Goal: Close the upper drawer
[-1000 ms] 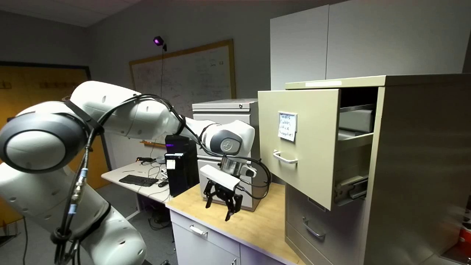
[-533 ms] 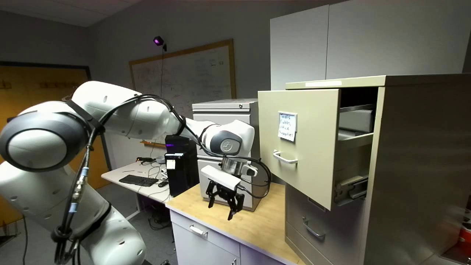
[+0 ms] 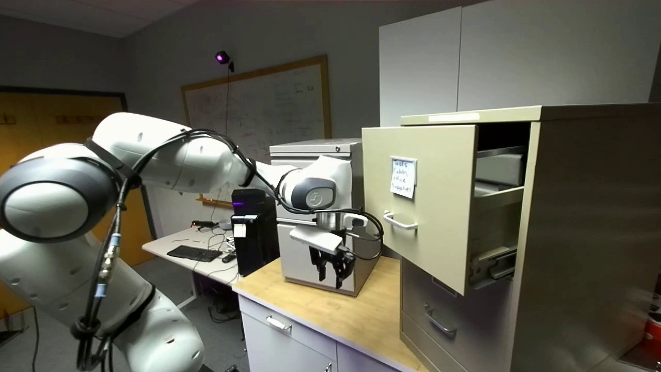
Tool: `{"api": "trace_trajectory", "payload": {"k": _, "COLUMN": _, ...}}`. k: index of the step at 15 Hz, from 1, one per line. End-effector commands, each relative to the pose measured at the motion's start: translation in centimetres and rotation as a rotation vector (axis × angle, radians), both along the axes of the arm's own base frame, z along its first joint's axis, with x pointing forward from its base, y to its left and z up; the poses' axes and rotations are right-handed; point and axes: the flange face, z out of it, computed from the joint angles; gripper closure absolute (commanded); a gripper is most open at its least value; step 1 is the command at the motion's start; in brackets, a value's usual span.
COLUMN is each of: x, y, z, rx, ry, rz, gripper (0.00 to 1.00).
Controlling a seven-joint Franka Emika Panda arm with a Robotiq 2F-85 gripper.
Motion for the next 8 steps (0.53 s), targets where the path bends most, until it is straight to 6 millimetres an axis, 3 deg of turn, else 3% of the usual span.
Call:
{"api": "trace_trajectory", "payload": {"k": 1, "x": -0.4, "y": 0.0, "z": 4.0, "rx": -0.072, "ry": -0.158, "rz": -0.084, "gripper": 0.71}}
{"api": "trace_trajectory", "payload": {"k": 4, "x": -1.4, "y": 0.5, "z": 7.0, "rx": -0.135, "ry": -0.293, "rz": -0.139, "gripper": 0.95}}
{"api": "trace_trajectory", "payload": {"k": 8, "x": -3.2, "y": 1.1, "z": 10.8, "rx": -0.2, "ry": -0.417, "rz": -0.219, "gripper": 1.0}}
